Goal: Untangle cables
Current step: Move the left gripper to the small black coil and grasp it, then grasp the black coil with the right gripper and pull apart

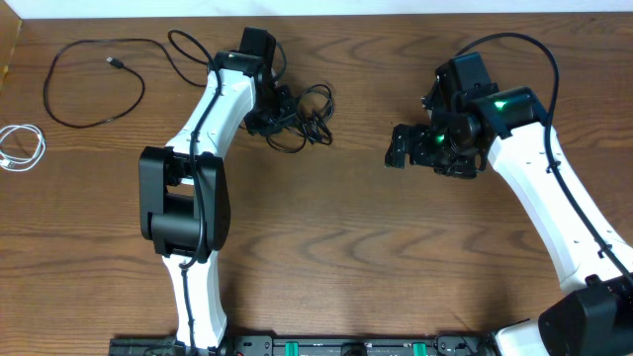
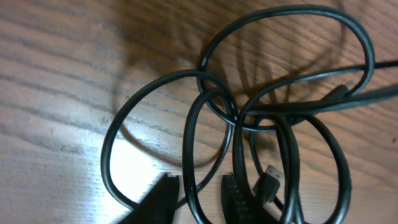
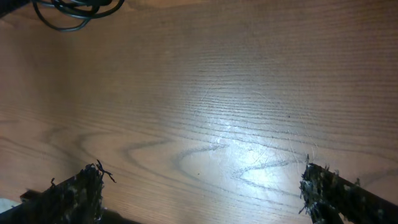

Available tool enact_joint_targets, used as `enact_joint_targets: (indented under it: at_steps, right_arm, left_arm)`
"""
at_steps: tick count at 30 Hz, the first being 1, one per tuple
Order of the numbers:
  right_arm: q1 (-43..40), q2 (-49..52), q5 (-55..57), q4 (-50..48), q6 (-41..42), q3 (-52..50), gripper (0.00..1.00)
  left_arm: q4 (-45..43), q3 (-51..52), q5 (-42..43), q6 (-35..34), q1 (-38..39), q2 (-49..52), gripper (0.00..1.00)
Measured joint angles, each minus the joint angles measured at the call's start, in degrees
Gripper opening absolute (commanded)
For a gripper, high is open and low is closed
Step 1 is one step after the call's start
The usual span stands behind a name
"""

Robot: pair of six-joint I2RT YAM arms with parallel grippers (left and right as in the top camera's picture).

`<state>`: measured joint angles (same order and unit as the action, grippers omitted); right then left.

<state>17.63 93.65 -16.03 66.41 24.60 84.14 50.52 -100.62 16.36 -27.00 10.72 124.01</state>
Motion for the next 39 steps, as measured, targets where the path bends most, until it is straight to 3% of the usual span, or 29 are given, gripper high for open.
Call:
enact_joint_targets:
  at_steps: [2, 11, 17, 24, 30, 39]
  right_arm:
    - [0.0, 0.0, 0.0, 0.0, 0.0, 0.0, 0.99]
    - [0.0, 0.0, 0.0, -0.5, 0.0, 0.0, 0.99]
    - [0.0, 0.0, -0.4, -2.6, 0.0, 0.0, 0.99]
    - [0.0, 0.0, -3.7, -7.0, 0.0, 0.0, 0.99]
    - [0.0, 0.0, -5.0, -7.2, 0.0, 0.0, 0.99]
    - [0.6, 0.0, -4.5, -9.6, 0.0, 0.0, 0.99]
  left_arm:
    - [0.0, 0.0, 0.5, -0.1, 0.0, 0.0, 0.08]
    - [0.9, 0.0, 11.5, 0.0, -0.2, -2.1, 0.07]
    - [3.7, 0.0, 20.9, 1.7, 0.5, -12.9, 0.07]
    - [5.4, -0.3, 25.3, 3.3, 4.0, -22.3, 0.08]
    - [5.0, -0.3, 28.9, 3.2, 5.9, -23.7, 0.08]
    - [0.2, -0.3, 42.2, 1.7, 6.8, -23.7, 0.07]
